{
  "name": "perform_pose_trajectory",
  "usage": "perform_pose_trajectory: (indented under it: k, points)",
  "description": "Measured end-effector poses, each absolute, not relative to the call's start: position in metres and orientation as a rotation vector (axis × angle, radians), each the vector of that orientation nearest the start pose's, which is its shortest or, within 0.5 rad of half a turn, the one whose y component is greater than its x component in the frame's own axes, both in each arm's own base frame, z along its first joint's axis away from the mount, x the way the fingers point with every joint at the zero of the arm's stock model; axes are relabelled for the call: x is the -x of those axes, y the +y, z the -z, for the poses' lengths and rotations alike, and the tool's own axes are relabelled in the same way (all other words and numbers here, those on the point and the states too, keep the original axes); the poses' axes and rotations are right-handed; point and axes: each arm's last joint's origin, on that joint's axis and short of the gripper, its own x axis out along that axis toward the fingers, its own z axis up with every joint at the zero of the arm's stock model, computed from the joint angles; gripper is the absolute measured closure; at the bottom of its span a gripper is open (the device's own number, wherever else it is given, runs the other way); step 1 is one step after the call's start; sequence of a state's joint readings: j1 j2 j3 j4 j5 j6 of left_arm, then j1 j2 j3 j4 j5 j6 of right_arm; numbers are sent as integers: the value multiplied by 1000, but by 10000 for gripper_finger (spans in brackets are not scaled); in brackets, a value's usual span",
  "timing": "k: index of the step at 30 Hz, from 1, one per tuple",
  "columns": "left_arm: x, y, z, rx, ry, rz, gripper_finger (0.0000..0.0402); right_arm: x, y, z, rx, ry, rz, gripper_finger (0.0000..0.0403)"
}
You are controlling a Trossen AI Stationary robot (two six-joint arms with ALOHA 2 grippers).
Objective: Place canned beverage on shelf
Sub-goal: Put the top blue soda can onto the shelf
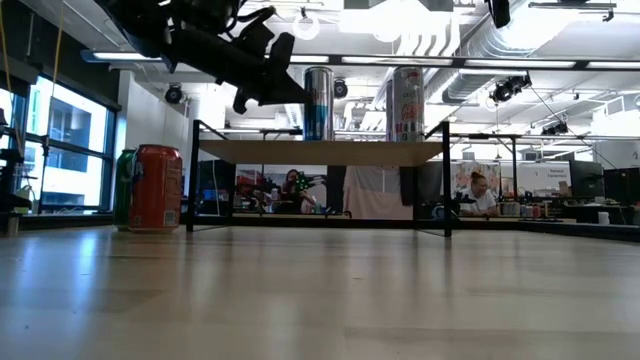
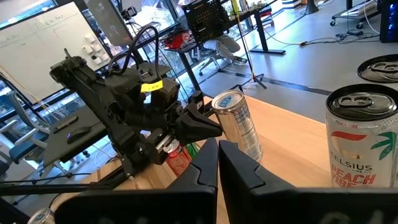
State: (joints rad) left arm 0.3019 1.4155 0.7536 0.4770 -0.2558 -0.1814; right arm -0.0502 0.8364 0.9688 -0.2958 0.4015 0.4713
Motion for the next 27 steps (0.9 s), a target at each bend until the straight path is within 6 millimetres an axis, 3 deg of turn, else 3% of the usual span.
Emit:
perform_pose_trajectory:
  k: [6,18,27]
  points:
    - [-289,104,-246,202,123,-589,401,-170,-20,-376,-431,54,480,403]
    - [-329,125,-241,188,171,-555,401,-170,-20,-375,-423,65,483,403]
    - [-339,140,-238,188,180,-578,401,-170,-20,-375,-423,69,484,403]
